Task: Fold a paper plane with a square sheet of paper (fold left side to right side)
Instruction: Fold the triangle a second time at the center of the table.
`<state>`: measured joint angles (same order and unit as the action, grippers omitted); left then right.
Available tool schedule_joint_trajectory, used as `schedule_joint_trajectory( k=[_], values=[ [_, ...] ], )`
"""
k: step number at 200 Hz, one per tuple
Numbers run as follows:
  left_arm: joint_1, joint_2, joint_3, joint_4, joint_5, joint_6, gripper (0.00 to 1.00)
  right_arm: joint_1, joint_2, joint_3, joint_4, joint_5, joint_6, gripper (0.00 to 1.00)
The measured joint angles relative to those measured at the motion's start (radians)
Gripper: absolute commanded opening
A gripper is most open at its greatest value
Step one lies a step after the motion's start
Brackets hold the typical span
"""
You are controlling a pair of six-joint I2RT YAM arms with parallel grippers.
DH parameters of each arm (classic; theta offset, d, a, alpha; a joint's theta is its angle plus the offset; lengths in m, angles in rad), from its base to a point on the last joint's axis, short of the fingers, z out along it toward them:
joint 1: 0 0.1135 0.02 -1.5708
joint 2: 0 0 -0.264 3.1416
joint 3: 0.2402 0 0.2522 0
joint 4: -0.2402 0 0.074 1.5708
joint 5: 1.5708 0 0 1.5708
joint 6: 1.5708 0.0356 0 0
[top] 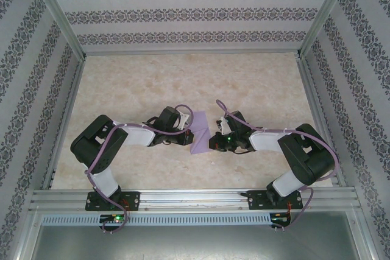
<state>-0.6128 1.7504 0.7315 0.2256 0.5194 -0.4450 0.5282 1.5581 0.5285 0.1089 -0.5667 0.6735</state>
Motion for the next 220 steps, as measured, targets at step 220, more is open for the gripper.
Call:
schedule_joint_trajectory(
  k=[220],
  values=[
    [0.0,0.016,0.013,0.008,0.001,0.019,0.0,0.051,0.013,0.124,0.027,0.006,0.065,0.0]
  ],
)
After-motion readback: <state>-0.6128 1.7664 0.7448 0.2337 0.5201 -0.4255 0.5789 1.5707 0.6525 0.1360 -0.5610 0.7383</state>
